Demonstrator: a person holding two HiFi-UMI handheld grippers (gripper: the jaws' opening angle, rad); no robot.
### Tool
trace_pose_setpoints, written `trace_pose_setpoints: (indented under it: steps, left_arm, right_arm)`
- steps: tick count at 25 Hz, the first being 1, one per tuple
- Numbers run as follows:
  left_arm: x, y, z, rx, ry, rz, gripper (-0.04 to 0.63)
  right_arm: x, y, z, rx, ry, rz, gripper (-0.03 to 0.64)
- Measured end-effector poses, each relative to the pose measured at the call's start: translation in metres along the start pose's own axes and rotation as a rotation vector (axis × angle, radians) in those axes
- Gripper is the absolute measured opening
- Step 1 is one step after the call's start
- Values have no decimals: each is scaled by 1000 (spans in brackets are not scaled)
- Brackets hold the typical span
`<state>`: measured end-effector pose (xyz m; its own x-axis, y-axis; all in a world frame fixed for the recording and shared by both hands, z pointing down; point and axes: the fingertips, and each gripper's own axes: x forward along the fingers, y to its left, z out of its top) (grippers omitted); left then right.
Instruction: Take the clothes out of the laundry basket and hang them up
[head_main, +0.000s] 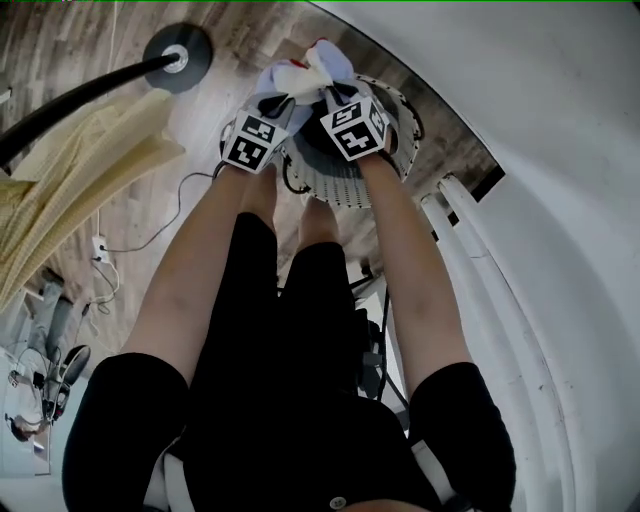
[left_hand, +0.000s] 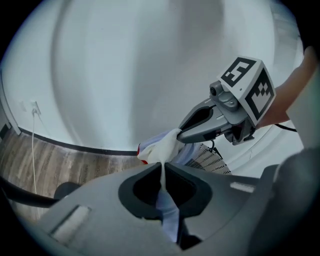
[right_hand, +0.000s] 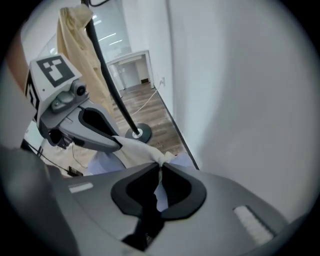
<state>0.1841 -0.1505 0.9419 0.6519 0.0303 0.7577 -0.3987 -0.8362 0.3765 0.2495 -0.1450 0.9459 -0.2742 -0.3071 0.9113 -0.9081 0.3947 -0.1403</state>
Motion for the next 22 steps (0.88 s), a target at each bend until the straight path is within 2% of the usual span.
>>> trace_pose_setpoints:
  steps: [6, 12, 19, 22]
  left_arm:
    - [-58, -24, 39, 59, -123, -5, 12]
    - [-137, -55, 74, 92, -277, 26, 12]
    - [-267, -114, 119, 194, -480, 70, 12]
    - [-325, -143, 132, 203, -551, 93, 12]
  right_arm:
    - [-70, 13, 26, 182, -174, -83, 25]
    - [-154, 45, 48, 291, -382, -130, 25]
    - [-287, 105, 93, 282, -629, -163, 25]
    - [-345, 134, 111, 252, -715, -168, 25]
